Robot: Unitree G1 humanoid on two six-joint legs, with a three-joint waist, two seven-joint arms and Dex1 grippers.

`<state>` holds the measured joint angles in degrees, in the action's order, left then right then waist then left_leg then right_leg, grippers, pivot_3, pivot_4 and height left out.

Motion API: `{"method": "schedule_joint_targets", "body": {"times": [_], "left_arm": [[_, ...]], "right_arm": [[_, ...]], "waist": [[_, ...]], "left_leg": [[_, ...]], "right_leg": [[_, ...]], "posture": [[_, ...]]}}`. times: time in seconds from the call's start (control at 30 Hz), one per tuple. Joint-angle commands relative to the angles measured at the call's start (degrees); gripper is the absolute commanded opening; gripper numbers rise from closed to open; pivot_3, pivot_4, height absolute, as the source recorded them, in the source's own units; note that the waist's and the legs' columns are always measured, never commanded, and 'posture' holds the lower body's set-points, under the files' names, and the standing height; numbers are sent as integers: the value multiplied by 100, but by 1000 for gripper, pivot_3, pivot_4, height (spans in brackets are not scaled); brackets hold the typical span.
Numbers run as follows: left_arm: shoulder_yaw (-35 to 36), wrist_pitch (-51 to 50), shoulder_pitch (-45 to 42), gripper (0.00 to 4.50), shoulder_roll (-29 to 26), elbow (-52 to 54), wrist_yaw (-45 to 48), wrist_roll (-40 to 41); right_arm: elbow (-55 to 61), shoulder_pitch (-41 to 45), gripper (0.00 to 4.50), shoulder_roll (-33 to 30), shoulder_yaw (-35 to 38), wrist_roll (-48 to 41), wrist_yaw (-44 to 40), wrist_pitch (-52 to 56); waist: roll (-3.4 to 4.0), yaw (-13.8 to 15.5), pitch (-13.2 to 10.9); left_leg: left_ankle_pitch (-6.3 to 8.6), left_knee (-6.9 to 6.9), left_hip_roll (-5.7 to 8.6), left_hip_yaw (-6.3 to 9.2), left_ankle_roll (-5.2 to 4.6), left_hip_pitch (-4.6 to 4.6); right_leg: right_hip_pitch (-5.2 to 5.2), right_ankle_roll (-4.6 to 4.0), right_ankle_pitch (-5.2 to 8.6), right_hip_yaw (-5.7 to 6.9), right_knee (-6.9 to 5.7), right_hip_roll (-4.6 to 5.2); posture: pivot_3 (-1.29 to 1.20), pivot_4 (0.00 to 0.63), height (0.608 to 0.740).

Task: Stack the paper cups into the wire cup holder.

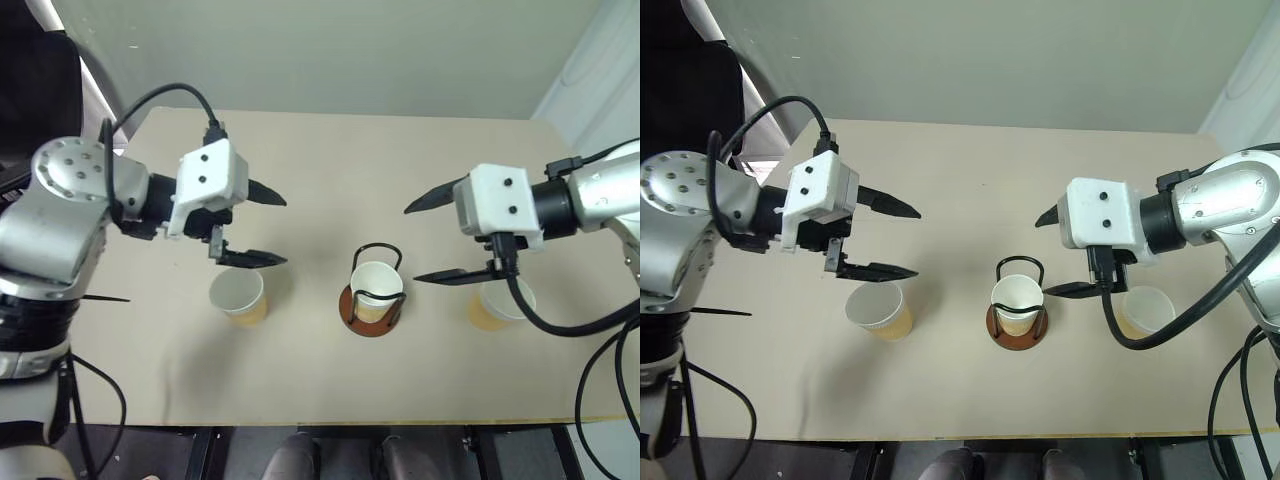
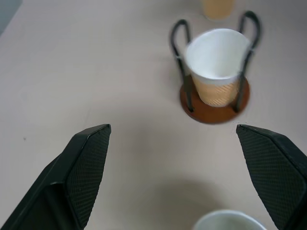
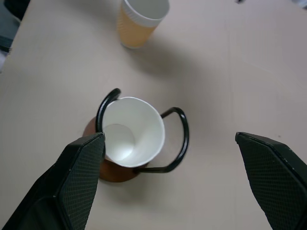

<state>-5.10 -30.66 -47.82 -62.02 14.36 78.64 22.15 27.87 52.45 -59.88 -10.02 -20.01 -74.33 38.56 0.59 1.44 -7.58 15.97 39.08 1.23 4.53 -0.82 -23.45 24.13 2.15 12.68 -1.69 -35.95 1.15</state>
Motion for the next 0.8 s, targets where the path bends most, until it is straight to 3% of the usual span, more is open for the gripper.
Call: {"method": "schedule_joint_targets", "body": {"times": [0.03, 0.23, 0.43, 0.57, 0.8], "left_arm": [[153, 355, 273, 4500, -473, 440, 144, -300], [493, 405, 1023, 4500, -1098, 890, 31, -521], [1091, -38, 2131, 4500, -1388, 1552, -168, -348], [1250, -135, 2441, 4500, -1543, 1626, -190, -319], [1204, 22, 2798, 4500, -1728, 1536, -218, -512]], "right_arm": [[0, 30, 4472, -44, 260, -64, 67, -38], [-57, -65, 4472, -128, 452, -312, -91, -74], [-165, -16, 4472, -181, 841, -936, -441, -36], [-133, 0, 4472, -281, 1080, -1447, -633, 162], [-197, -29, 4472, -409, 1070, -1476, -500, 177]], "waist": [[0, -20, 0], [0, -47, 0], [0, -58, 0], [0, -54, 0], [0, -57, 0]], "left_leg": [[0, 0, 0, 0, 0, 1], [0, -1, -2, 1, 0, 3], [2, -2, -2, 0, -3, 2], [2, -1, -3, 1, -2, 3], [4, 0, -2, 1, 2, 7]], "right_leg": [[0, 0, 0, 0, -2, 0], [1, -4, 2, 1, -8, 0], [0, -5, 2, 0, -8, 0], [1, -9, 5, 1, -14, -1], [1, -11, 6, 0, -23, 0]], "posture": [[0, 150, 740], [0, 150, 740], [0, 150, 740], [0, 150, 740], [0, 150, 740]]}}
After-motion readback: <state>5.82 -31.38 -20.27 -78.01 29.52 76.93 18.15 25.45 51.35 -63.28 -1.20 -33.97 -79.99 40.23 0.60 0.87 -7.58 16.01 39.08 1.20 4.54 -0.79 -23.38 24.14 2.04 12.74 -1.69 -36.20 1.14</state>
